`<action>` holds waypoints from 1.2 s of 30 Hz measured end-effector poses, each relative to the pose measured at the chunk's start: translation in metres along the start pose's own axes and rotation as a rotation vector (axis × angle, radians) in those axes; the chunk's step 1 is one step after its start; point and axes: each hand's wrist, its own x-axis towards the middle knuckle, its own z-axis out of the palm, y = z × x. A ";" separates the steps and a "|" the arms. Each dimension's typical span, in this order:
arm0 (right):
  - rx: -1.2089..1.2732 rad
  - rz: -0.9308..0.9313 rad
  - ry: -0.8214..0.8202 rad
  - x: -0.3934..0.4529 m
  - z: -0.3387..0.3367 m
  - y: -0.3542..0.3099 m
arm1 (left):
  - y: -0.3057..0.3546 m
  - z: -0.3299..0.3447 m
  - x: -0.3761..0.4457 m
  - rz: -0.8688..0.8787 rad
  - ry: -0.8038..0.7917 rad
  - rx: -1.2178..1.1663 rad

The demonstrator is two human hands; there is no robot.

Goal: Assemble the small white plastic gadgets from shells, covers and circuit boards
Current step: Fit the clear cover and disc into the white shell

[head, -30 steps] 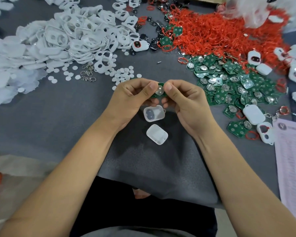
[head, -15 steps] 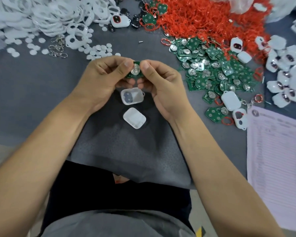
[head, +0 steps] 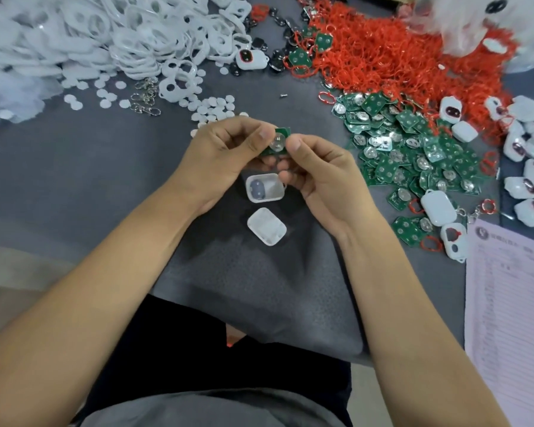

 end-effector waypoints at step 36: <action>-0.129 -0.161 0.206 0.002 -0.003 0.002 | 0.002 -0.004 0.005 -0.095 0.039 -0.157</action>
